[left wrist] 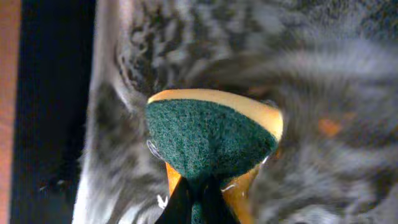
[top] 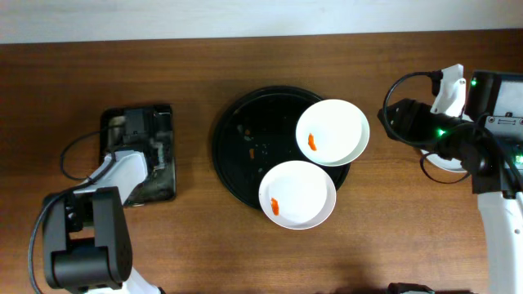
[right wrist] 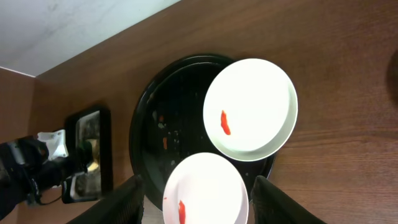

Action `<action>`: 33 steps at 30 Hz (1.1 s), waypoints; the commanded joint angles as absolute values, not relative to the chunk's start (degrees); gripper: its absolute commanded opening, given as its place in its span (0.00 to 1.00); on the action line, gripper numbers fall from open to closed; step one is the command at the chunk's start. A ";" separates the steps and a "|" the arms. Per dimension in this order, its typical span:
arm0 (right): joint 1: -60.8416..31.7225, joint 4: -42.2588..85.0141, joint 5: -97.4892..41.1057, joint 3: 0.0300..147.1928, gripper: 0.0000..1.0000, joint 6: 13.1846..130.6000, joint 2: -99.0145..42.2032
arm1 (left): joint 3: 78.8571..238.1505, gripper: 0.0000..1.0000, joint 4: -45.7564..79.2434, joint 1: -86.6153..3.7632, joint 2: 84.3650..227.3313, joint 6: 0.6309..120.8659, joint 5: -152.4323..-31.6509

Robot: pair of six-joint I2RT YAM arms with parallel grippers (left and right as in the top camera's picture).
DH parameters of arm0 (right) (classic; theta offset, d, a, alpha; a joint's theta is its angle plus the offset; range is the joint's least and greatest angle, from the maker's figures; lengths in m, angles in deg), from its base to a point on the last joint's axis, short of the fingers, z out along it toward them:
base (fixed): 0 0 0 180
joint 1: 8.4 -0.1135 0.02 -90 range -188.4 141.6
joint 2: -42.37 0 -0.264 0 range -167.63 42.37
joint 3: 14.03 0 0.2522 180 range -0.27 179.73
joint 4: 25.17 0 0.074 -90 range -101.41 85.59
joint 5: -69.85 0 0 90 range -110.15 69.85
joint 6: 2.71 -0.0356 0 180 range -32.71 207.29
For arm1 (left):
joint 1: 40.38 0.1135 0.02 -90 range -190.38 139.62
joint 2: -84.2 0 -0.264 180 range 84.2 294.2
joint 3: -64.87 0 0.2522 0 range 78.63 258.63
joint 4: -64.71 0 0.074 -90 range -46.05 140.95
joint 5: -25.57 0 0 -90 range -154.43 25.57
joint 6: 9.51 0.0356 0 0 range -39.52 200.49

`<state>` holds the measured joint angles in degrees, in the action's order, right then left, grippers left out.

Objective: Clean dirty plates on tray and stack at the side

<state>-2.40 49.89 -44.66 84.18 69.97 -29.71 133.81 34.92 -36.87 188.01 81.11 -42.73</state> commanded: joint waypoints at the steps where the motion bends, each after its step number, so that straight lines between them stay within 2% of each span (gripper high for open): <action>1: -2.88 49.69 -43.68 84.22 0.57 70.56 -29.68 | 132.89 0.00 35.73 -36.19 189.54 84.04 -34.82; 3: -2.88 49.69 -43.68 84.22 0.57 70.58 -29.68 | 133.96 0.00 34.04 -36.50 188.88 83.97 -38.40; 6: -2.88 49.98 -43.50 84.22 0.56 75.19 -29.68 | 141.91 0.00 21.58 -36.48 181.76 81.76 -52.87; 8: -3.34 51.33 -43.50 84.22 0.56 77.92 -29.71 | 146.31 0.00 15.25 -36.45 177.83 79.86 -53.14; 11: -5.89 53.63 -40.18 83.81 0.56 78.89 -32.37 | 146.72 0.00 12.84 -36.48 175.75 79.60 -53.60; 13: -6.99 53.98 -36.97 82.52 0.56 77.03 -39.21 | 146.72 0.00 12.67 -36.48 175.73 79.62 -54.23; 15: -6.99 50.15 -32.22 82.45 0.56 74.84 -47.87 | 146.72 0.00 12.65 -36.48 175.73 79.62 -54.62; 17: -7.01 46.11 -30.02 82.45 0.49 75.00 -55.61 | 146.72 0.00 12.38 -36.48 175.73 79.62 -55.21; 20: -6.77 44.54 -28.38 82.45 0.52 75.11 -58.60 | 146.72 0.00 12.30 -36.48 175.73 79.62 -60.41; 21: -6.79 42.46 -27.83 82.41 0.52 78.54 -58.78 | 146.72 0.00 12.30 -36.48 175.73 79.62 -60.63; 22: -7.12 37.43 -26.69 82.02 0.43 85.92 -60.31 | 146.72 0.00 12.32 -36.48 175.73 79.62 -60.63; 23: -7.23 35.16 -25.80 82.02 0.39 87.78 -61.70 | 146.72 0.00 12.49 -36.48 175.73 79.62 -60.63; 26: -7.27 28.32 -24.33 82.02 0.38 95.87 -67.43 | 146.72 0.00 12.75 -36.48 175.73 79.62 -60.63; 29: -7.25 25.61 -22.83 82.02 0.38 96.94 -70.53 | 146.72 0.00 12.89 -36.48 175.73 79.64 -60.63; 30: -7.27 25.63 -22.45 82.02 0.35 96.57 -71.28 | 146.72 0.00 12.78 -36.48 175.73 79.62 -60.66; 33: -7.25 27.03 -22.39 81.99 0.16 91.04 -71.91 | 146.72 0.00 12.86 -36.48 175.73 79.62 -60.63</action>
